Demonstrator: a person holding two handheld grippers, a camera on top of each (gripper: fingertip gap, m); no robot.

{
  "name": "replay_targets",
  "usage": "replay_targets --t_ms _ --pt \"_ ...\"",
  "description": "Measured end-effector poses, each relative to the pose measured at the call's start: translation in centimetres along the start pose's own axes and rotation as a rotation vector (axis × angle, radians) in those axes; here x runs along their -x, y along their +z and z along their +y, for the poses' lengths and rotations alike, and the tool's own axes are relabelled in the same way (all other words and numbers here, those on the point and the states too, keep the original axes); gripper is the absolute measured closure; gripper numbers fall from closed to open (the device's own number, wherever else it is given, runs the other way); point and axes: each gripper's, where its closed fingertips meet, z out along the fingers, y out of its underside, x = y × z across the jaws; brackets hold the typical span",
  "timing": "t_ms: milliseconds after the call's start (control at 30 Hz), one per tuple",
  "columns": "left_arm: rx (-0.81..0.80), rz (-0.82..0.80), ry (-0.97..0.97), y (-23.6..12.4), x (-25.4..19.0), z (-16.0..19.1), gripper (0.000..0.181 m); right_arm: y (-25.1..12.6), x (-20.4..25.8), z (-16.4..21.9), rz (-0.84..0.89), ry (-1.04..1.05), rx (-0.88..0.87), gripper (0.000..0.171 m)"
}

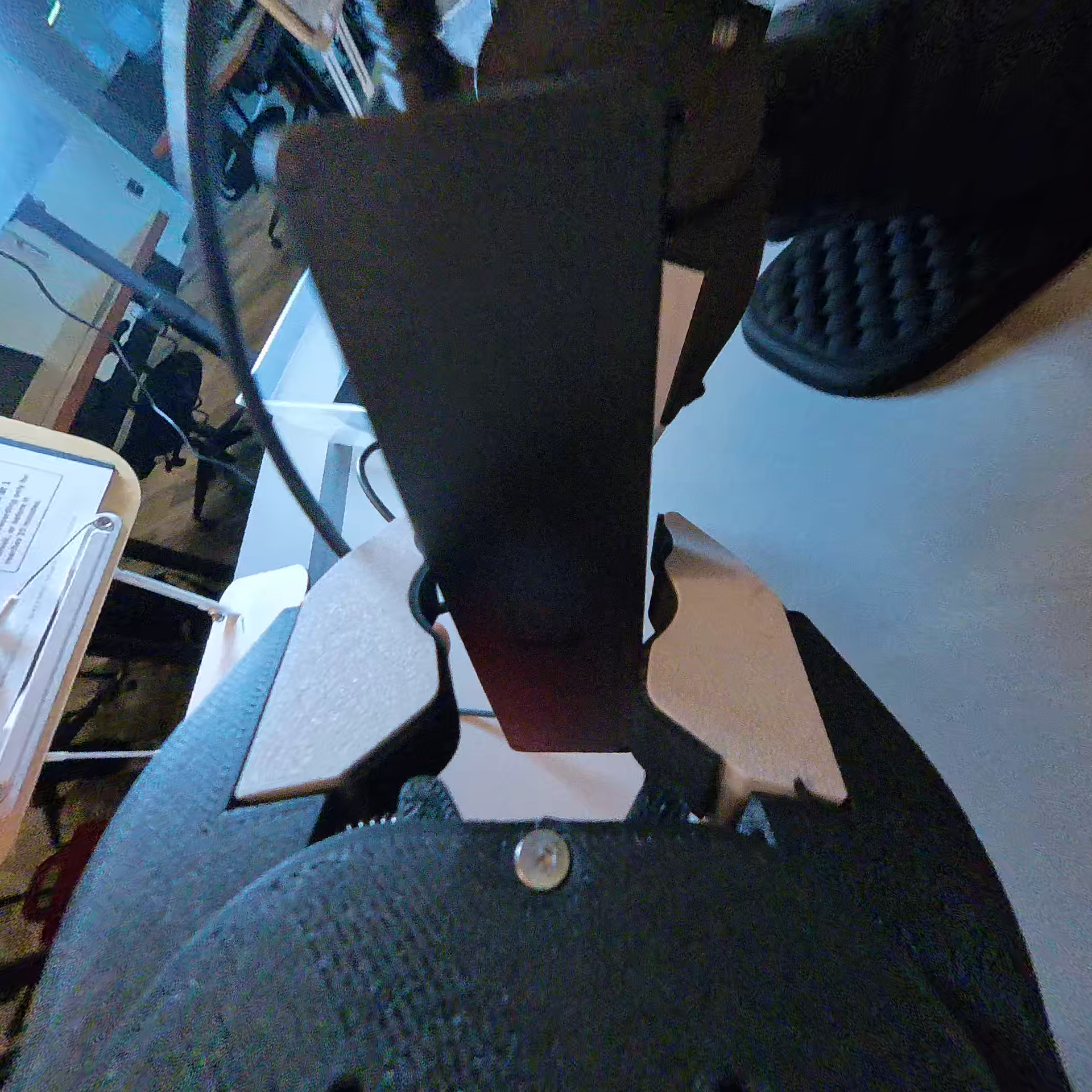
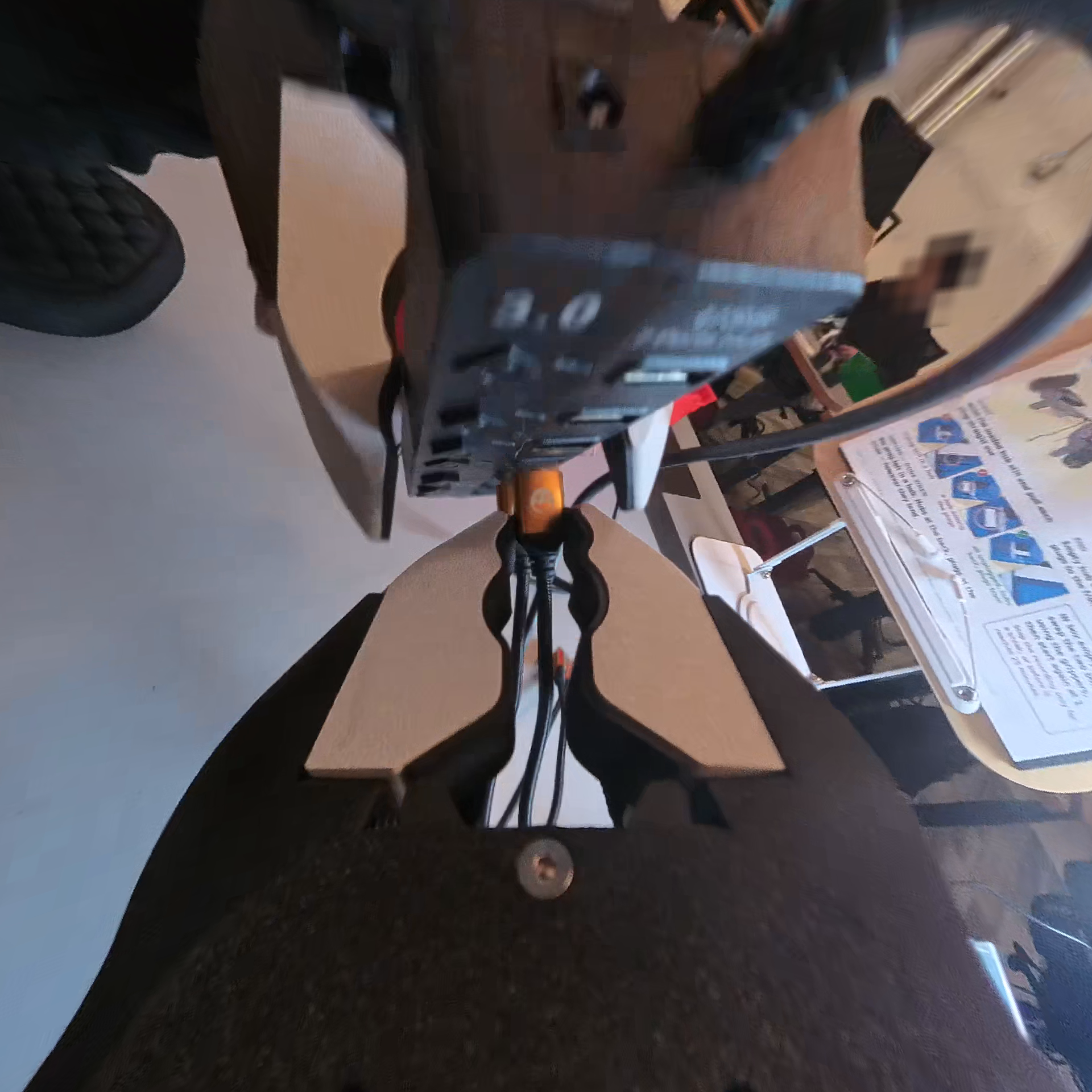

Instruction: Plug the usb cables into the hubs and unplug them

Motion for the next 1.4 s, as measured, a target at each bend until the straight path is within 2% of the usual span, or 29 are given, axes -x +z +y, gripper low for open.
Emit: replay_targets --t_ms 100,233,333,367,467,533,633,700,767,833,967,1033,1100,1167,1300,1400 --pt "0.052 -0.061 0.092 1.1 0.2 0.5 0.114 -0.2 -0.1 0.2 0.039 -0.078 0.064 0.156" --pt "0.108 -0.053 0.151 0.8 0.2 1.2 0.113 -0.2 0.0 0.2 0.068 -0.169 0.109 0.156" --pt "0.137 -0.177 0.156 -2.1 3.0 1.7 0.114 -0.5 -0.9 4.1 0.057 -0.161 0.238 0.156" --pt "0.110 -0.196 0.110 -3.9 3.9 1.6 0.115 -0.9 -1.5 4.7 0.067 -0.118 0.215 0.156" --pt "0.070 -0.304 0.029 -8.6 6.5 1.9 0.114 -4.1 -4.9 1.1 0.154 0.050 -0.045 0.156" --pt "0.019 -0.420 -0.028 -11.2 8.6 1.9 0.113 -7.7 -6.9 -2.9 0.152 0.179 -0.296 0.156" --pt "-0.003 -0.548 -0.129 -14.0 11.1 3.0 0.113 -13.2 -9.9 -6.7 0.169 0.280 -0.532 0.157" --pt "-0.002 -0.569 -0.166 -14.9 11.5 3.7 0.113 -15.8 -12.3 -7.2 0.267 0.289 -0.551 0.156" --pt "0.000 -0.628 -0.209 -15.7 12.5 4.2 0.113 -17.3 -14.5 -6.4 0.372 0.276 -0.477 0.157" --pt "0.029 -0.698 -0.304 -16.7 13.7 5.5 0.113 -18.7 -15.8 -6.4 0.382 0.327 -0.507 0.157" --pt "0.067 -0.707 -0.509 -16.8 14.5 9.1 0.113 -23.8 -17.4 -7.3 0.304 0.514 -0.865 0.157" --pt "0.082 -0.693 -0.590 -16.2 14.6 10.7 0.114 -26.7 -18.9 -5.9 0.341 0.605 -1.011 0.157" --pt "0.120 -0.670 -0.604 -15.2 14.4 12.1 0.114 -27.1 -20.6 -2.4 0.501 0.640 -0.919 0.157" --pt "0.103 -0.626 -0.604 -14.1 14.2 12.0 0.116 -25.2 -21.8 2.2 0.660 0.607 -0.647 0.157" --pt "0.011 -0.575 -0.575 -13.2 13.7 9.3 0.116 -19.6 -21.8 11.0 0.643 0.704 -0.212 0.157" --pt "-0.030 -0.564 -0.543 -13.4 13.3 7.4 0.114 -17.1 -20.6 18.8 0.684 0.708 0.233 0.157"
